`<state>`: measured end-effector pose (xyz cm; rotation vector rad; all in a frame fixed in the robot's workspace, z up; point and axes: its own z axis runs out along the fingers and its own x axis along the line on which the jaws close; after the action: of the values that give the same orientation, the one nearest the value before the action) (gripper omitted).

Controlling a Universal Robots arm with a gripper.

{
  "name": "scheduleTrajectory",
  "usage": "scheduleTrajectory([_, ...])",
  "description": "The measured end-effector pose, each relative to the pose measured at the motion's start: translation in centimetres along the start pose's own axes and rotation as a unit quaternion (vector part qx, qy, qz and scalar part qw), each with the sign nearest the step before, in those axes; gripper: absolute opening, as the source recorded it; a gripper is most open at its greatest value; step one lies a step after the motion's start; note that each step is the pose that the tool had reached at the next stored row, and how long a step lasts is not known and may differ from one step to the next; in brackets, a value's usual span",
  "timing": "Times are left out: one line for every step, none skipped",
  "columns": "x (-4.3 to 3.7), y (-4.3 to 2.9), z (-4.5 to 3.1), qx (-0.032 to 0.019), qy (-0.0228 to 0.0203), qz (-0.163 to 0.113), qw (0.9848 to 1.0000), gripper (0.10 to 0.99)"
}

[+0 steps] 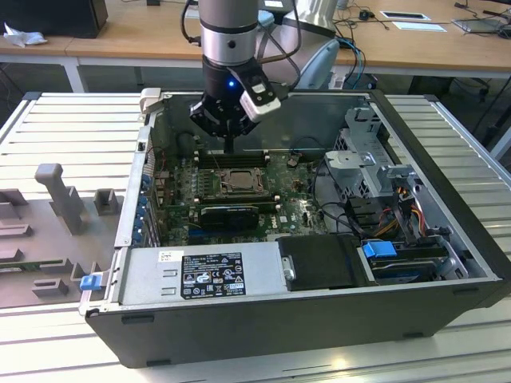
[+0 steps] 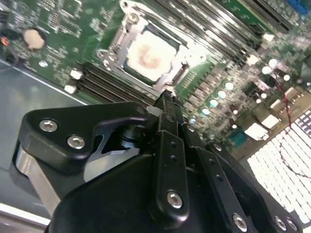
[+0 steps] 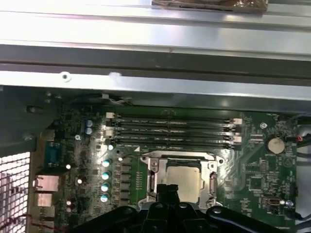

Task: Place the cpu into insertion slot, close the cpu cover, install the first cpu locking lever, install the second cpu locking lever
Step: 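Install the first cpu locking lever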

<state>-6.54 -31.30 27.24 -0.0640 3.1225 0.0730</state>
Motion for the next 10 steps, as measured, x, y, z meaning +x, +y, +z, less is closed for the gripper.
scheduleTrajectory([0.39,0.03,0.03,0.0000,-0.0001,0.000,1.0000,0.106])
scheduleTrajectory([1.04,0.07,0.08,-0.0003,-0.0001,0.000,1.0000,0.106])
scheduleTrajectory([1.39,0.09,0.11,-0.0004,-0.0002,0.000,1.0000,0.106])
scheduleTrajectory([1.79,0.12,0.14,-0.0005,-0.0003,0.000,1.0000,0.106])
scheduleTrajectory([2.48,0.15,0.22,-0.0006,-0.0005,0.000,1.0000,0.106])
scheduleTrajectory([3.33,0.19,0.32,-0.0006,-0.0005,0.000,1.0000,0.106])
scheduleTrajectory([4.18,0.28,0.55,-0.0007,-0.0007,0.000,1.0000,0.106])
scheduleTrajectory([4.54,0.60,0.80,-0.0006,-0.0007,0.000,1.0000,0.106])
scheduleTrajectory([4.59,0.85,0.94,-0.0007,-0.0007,0.000,1.0000,0.106])
scheduleTrajectory([4.58,1.03,1.00,-0.0006,-0.0007,0.000,1.0000,0.106])
